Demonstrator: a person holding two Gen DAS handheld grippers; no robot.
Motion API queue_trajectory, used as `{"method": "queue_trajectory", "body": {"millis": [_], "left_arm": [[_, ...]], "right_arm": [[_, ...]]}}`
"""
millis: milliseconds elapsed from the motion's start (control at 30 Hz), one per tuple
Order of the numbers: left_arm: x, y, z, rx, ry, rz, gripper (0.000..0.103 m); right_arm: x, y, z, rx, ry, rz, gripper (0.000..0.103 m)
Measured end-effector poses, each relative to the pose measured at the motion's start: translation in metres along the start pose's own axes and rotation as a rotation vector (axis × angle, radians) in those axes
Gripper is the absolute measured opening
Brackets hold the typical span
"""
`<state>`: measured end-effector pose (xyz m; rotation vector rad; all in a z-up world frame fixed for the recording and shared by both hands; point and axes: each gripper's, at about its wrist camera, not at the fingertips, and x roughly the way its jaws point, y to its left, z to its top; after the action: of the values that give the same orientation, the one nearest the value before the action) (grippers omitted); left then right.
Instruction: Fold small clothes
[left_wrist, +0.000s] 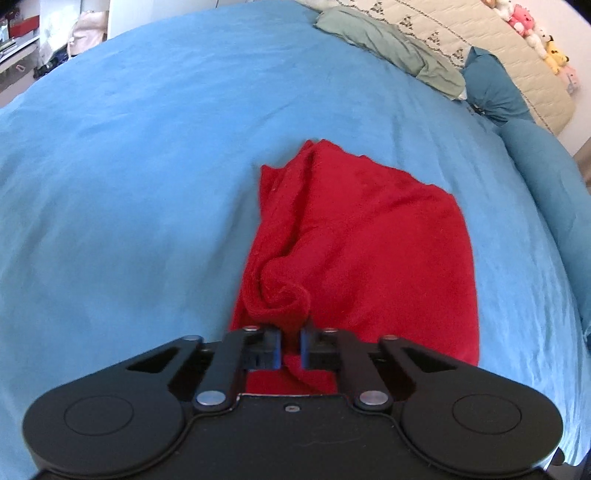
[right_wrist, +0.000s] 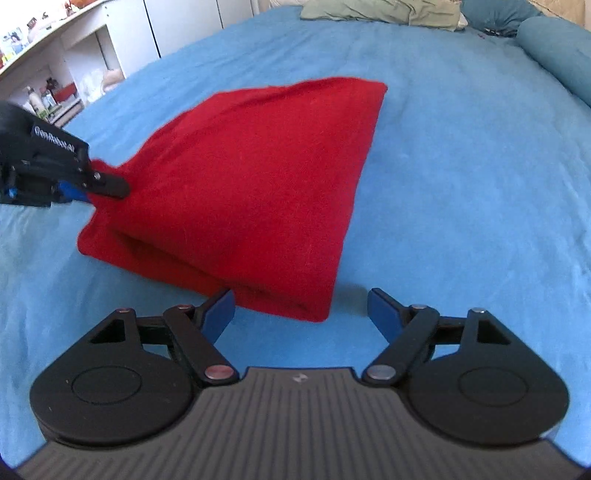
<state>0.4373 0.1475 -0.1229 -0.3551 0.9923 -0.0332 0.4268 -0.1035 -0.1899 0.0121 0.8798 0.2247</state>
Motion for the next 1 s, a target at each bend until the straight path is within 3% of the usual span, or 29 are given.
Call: {"method": "queue_trajectory", "body": {"millis": [233, 400, 567, 700, 833, 933, 1000], "left_arm": [[-0.019, -0.006, 0.003, 0.007, -0.063, -0.028, 0.007], [-0.028, -0.004, 0.007, -0.022, -0.089, -0.061, 0.006], [-0.055, -0.001, -0.018, -0.075, -0.129, -0.054, 0.006], [-0.045, 0.008, -0.05, -0.084, -0.129, 0.044, 0.007], [-0.012, 0.013, -0.056, -0.028, -0.112, 0.082, 0.007], [0.001, 0.01, -0.052, 0.062, -0.093, 0.099, 0.015], [-0.005, 0.013, -0.055, 0.092, -0.092, 0.095, 0.026]], "right_arm": [[0.003, -0.011, 0.005, 0.127, -0.028, -0.03, 0.091], [-0.004, -0.022, 0.011, 0.21, -0.073, -0.07, 0.062], [-0.027, -0.019, 0.012, 0.204, -0.141, -0.084, 0.05], [-0.016, -0.021, 0.001, 0.173, -0.065, -0.068, 0.05], [-0.011, -0.025, -0.006, 0.097, -0.043, -0.052, 0.054], [-0.012, -0.03, -0.004, 0.033, -0.034, -0.028, 0.058], [-0.014, -0.035, -0.003, 0.015, -0.017, -0.002, 0.063]]}}
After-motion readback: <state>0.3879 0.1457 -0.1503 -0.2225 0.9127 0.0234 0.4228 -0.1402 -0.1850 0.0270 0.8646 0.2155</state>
